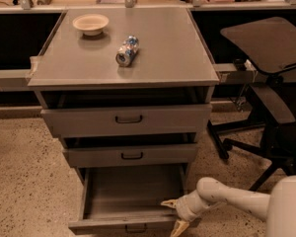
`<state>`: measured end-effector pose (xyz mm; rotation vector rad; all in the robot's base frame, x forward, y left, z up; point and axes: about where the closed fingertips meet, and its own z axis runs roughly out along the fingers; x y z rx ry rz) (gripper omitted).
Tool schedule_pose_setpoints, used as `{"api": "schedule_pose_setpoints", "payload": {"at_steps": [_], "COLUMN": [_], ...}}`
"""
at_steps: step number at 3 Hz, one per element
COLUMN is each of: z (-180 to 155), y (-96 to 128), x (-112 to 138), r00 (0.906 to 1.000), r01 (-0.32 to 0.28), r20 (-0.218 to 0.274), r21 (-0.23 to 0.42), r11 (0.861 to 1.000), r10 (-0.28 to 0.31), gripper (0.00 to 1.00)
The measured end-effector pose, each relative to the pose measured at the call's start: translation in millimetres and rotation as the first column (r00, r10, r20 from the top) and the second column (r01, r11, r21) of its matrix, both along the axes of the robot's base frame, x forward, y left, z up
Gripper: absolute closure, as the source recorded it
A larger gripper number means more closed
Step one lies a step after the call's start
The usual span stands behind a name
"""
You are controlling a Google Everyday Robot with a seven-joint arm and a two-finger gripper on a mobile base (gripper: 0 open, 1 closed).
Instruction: Open bottom drawer
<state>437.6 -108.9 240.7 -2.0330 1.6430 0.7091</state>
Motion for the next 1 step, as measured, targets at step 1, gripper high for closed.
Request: {"api": "schedule_pose_setpoints", "payload": {"at_steps": [1], "z": [56.6], "y": [-15.6], "x": [7.4], "r00": [0.9858], "r01": [0.006], "r20": [0.168], "r21": [0.046], "r11": [0.999], "r10": [-0.013], "gripper": [0.03]}}
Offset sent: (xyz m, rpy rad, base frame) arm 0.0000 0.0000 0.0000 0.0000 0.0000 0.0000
